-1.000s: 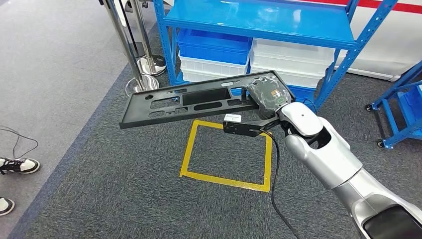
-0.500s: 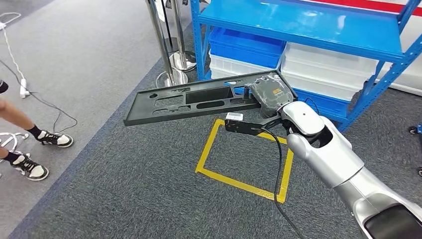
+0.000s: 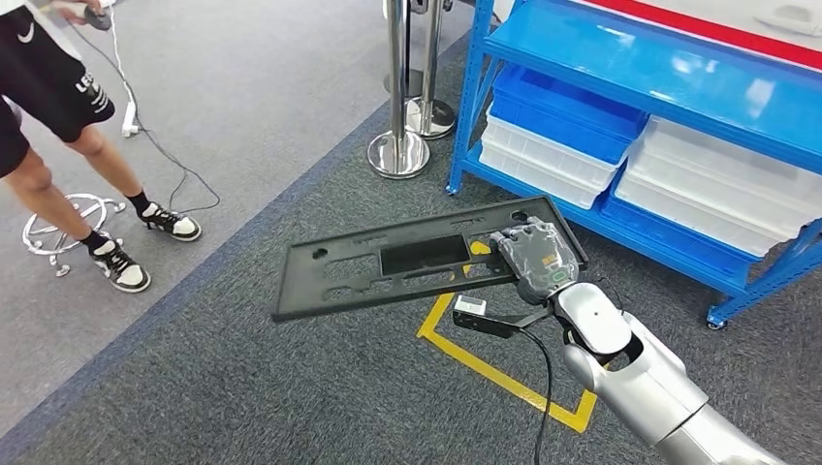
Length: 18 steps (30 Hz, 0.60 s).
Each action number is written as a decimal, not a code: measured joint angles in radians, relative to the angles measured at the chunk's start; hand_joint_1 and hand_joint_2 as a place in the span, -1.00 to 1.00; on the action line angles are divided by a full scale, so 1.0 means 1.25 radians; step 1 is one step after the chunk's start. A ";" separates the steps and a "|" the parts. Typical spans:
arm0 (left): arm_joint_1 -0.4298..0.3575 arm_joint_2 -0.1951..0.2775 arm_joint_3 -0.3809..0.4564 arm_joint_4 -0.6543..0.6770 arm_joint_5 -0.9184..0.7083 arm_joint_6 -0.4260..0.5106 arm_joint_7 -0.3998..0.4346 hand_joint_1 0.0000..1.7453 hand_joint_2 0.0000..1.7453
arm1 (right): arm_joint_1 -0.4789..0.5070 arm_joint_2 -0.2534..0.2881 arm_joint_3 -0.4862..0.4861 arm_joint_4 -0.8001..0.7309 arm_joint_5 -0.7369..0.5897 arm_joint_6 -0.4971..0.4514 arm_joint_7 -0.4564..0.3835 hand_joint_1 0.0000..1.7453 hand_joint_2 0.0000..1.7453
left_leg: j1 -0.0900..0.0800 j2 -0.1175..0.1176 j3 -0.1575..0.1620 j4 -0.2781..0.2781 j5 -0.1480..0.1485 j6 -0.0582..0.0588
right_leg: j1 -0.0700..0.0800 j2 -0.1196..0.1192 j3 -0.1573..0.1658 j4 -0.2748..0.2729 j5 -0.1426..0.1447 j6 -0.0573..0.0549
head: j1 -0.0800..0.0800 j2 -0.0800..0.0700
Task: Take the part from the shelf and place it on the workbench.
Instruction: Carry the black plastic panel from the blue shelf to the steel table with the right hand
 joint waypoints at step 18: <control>0.001 0.005 0.068 -0.001 0.061 -0.059 -0.144 -1.00 1.00 | 0.100 -0.084 -0.132 -0.141 -0.024 0.112 -0.022 1.00 1.00 | 0.007 0.058 -0.053 0.137 -0.059 -0.046 | 0.001 -0.061 0.100 -0.214 0.110 -0.032 | 0.000 0.000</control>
